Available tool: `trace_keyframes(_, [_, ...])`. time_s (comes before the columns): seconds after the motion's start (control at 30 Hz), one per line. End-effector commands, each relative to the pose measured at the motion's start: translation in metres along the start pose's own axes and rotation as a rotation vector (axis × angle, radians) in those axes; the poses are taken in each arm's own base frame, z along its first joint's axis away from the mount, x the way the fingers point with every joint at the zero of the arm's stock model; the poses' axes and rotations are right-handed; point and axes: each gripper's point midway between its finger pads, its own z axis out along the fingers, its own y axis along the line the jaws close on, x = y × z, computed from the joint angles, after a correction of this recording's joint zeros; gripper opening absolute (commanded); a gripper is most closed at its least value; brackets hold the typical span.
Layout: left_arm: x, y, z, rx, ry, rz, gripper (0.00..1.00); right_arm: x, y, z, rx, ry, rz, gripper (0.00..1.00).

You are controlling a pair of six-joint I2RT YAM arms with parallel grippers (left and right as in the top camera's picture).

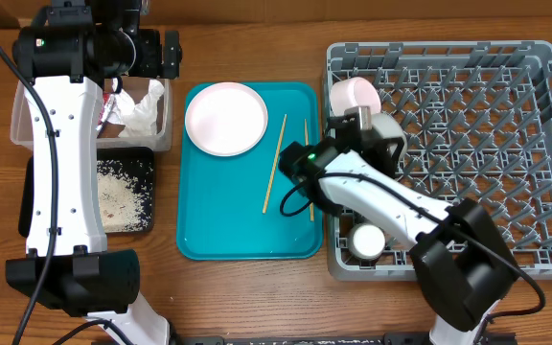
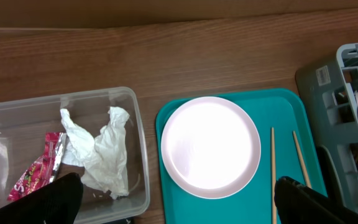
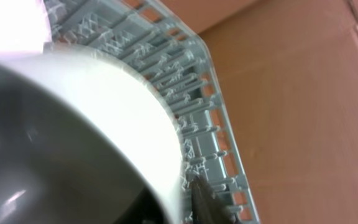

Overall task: Sort waste into correct bins and load items into the dishwasher
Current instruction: 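Release the white bowl in the rack and reach to the white plate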

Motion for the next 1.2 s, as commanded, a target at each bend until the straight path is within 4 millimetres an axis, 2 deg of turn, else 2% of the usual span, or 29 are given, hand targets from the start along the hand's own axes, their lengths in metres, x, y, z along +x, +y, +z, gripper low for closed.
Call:
trace_keyframes(0.0, [-0.005, 0.000, -0.002, -0.006, -0.014, -0.002, 1.00, 0.008, 0.016, -0.017, -0.081, 0.027, -0.024, 0.38])
trace_keyframes(0.03, [-0.005, 0.000, -0.002, -0.006, -0.014, -0.002, 1.00, 0.008, 0.017, -0.021, -0.089, 0.021, -0.029, 0.46])
trace_keyframes(0.07, [-0.005, 0.000, -0.002, -0.006, -0.014, -0.002, 1.00, 0.006, 0.020, -0.029, -0.106, 0.004, -0.034, 0.61])
trace_keyframes(0.17, [-0.005, 0.000, -0.002, -0.006, -0.014, -0.002, 1.00, 0.004, 0.026, -0.042, -0.139, -0.011, -0.037, 0.73])
trace_keyframes(0.33, [-0.005, 0.000, -0.002, -0.006, -0.014, -0.002, 1.00, 0.004, 0.030, -0.053, -0.197, 0.027, -0.036, 0.80])
trace_keyframes(0.4, [-0.005, 0.000, -0.002, -0.006, -0.014, -0.002, 1.00, -0.005, 0.025, -0.058, -0.234, 0.060, -0.003, 0.86])
trace_keyframes(0.53, [-0.005, 0.000, -0.002, -0.006, -0.014, -0.002, 1.00, -0.031, 0.017, -0.067, -0.323, 0.108, 0.110, 1.00])
trace_keyframes(0.67, [-0.005, 0.000, -0.002, -0.006, -0.014, -0.002, 1.00, -0.064, 0.019, -0.081, -0.503, 0.178, 0.301, 1.00])
trace_keyframes(0.73, [-0.005, 0.000, -0.002, -0.006, -0.014, -0.002, 1.00, -0.086, 0.030, -0.095, -0.644, 0.205, 0.417, 1.00])
trace_keyframes(0.77, [-0.005, 0.000, -0.002, -0.006, -0.014, -0.002, 1.00, -0.105, 0.044, -0.106, -0.752, 0.205, 0.505, 0.93])
trace_keyframes(0.8, [-0.005, 0.000, -0.002, -0.006, -0.014, -0.002, 1.00, -0.115, 0.052, -0.111, -0.800, 0.198, 0.545, 0.92])
trace_keyframes(0.9, [-0.005, 0.000, -0.002, -0.006, -0.014, -0.002, 1.00, -0.138, 0.076, -0.120, -0.896, 0.164, 0.627, 0.92])
trace_keyframes(0.97, [-0.005, 0.000, -0.002, -0.006, -0.014, -0.002, 1.00, -0.152, 0.104, -0.132, -1.011, 0.127, 0.604, 0.91])
trace_keyframes(1.03, [-0.005, 0.000, -0.002, -0.006, -0.014, -0.002, 1.00, -0.156, 0.129, -0.141, -1.101, 0.125, 0.570, 0.89])
trace_keyframes(1.17, [-0.005, 0.000, -0.002, -0.006, -0.014, -0.002, 1.00, -0.148, 0.172, -0.140, -1.207, 0.211, 0.532, 0.88])
